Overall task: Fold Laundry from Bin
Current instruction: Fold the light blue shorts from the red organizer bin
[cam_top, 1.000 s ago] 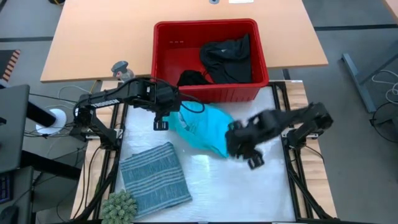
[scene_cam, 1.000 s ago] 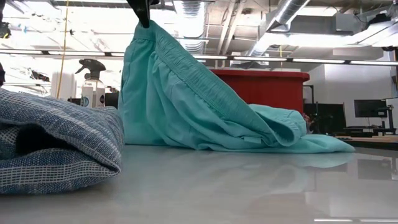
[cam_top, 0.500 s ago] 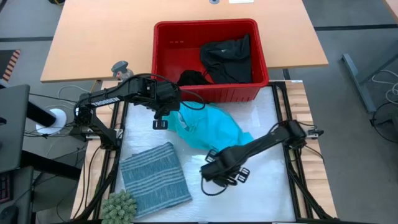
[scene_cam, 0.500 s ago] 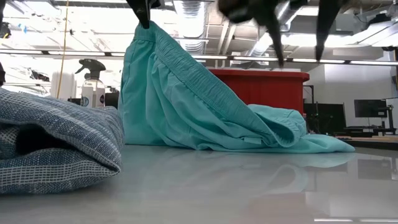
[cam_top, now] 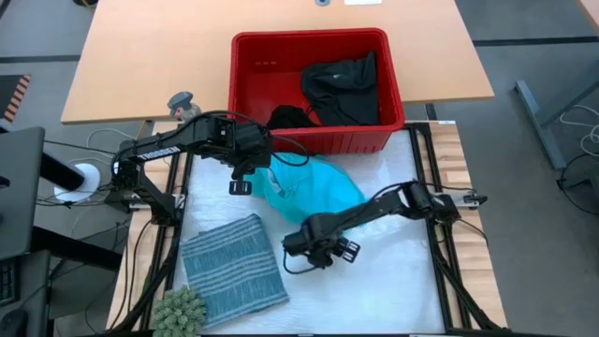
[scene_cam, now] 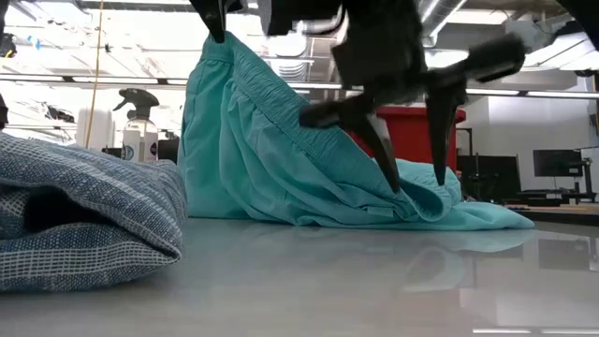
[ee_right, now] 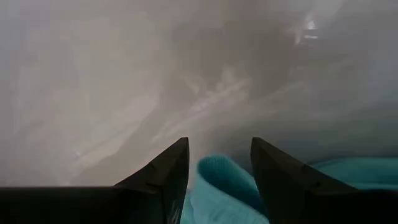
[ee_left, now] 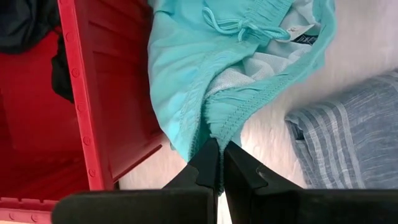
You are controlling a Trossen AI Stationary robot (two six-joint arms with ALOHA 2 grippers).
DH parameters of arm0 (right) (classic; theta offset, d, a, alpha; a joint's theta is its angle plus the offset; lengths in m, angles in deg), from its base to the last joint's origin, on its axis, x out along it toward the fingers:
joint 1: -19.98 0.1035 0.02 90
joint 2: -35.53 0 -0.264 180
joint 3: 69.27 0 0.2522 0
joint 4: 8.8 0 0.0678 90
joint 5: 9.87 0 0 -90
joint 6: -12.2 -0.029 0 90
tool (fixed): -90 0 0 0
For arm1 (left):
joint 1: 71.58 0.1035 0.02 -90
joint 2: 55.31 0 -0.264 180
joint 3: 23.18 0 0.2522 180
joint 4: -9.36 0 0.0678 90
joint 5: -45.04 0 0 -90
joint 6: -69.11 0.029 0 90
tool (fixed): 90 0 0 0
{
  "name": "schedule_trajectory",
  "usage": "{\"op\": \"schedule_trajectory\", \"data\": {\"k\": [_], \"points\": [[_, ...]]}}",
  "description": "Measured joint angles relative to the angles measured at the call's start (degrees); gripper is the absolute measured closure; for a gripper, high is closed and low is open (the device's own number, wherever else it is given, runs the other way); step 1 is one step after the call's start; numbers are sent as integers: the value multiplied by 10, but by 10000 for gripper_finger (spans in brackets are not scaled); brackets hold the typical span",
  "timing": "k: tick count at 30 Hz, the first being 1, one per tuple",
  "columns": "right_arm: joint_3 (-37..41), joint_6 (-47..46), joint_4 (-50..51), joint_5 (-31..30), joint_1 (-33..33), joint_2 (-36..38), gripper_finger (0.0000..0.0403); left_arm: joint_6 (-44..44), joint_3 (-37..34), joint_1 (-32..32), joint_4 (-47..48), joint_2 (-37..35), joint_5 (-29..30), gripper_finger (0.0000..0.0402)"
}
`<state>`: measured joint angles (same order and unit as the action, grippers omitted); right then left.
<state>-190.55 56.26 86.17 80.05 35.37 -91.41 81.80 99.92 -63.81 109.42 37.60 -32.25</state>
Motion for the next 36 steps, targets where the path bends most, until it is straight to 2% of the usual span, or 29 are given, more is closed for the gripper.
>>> {"op": "schedule_trajectory", "data": {"k": [10, 17, 19, 24, 27, 33, 36], "points": [[0, -9, 41, 1, -30, 18, 207, 28, 0, 0, 2, 0, 3, 401], [0, -51, 63, 2, 0, 18, 207, 44, 0, 8, 2, 0, 14, 401], [0, -95, 88, 2, 9, 18, 207, 42, 0, 16, 3, 0, 12, 401], [0, -288, 88, 3, 9, 25, 207, 42, 0, 31, 1, 0, 9, 401], [0, -372, 87, 14, 5, 44, 209, 42, 0, 37, 0, 0, -3, 401], [0, -446, 88, 31, 19, 147, 235, 42, 0, 40, -3, 0, -10, 401], [11, -512, 52, -13, 45, 219, 252, 42, 0, 40, -4, 0, -10, 401]]}}
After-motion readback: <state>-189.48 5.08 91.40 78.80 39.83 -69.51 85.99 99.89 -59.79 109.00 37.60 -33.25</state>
